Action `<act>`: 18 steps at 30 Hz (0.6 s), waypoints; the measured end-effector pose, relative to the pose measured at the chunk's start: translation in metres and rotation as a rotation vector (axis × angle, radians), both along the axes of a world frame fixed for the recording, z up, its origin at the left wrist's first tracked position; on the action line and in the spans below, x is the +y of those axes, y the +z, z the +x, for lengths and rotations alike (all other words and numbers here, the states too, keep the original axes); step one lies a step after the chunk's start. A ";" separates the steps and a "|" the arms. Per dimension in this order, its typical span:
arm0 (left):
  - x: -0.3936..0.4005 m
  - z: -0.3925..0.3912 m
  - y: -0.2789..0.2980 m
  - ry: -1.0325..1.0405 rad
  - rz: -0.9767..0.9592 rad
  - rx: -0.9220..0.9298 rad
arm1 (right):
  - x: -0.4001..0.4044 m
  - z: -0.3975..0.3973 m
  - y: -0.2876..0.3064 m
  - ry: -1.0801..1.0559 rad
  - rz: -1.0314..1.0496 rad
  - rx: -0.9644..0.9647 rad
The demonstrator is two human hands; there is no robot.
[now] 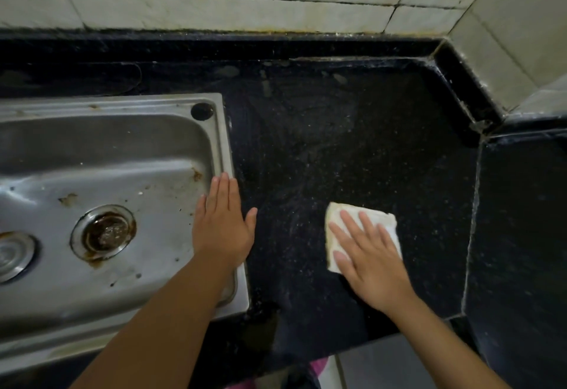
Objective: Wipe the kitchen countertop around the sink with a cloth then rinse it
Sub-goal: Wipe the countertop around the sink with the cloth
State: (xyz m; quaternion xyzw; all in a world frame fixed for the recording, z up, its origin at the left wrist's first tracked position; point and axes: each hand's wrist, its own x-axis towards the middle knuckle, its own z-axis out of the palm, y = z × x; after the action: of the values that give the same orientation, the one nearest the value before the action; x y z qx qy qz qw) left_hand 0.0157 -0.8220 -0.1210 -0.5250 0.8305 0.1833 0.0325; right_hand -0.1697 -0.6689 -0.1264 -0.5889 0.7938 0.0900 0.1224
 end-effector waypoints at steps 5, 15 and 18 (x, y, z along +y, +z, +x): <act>0.000 0.001 -0.002 0.010 0.001 0.037 | -0.041 -0.058 0.014 -0.343 0.016 -0.060; 0.000 -0.001 -0.005 0.036 -0.006 0.067 | -0.080 0.058 0.000 0.207 -0.120 -0.066; 0.001 -0.001 -0.005 0.042 0.000 0.052 | 0.004 0.046 0.001 0.291 -0.049 -0.141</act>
State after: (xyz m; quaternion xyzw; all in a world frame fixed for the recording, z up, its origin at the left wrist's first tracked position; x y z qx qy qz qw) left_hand 0.0145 -0.8214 -0.1258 -0.5372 0.8200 0.1974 0.0070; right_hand -0.1234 -0.6648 -0.1252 -0.7053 0.6915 0.0458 0.1492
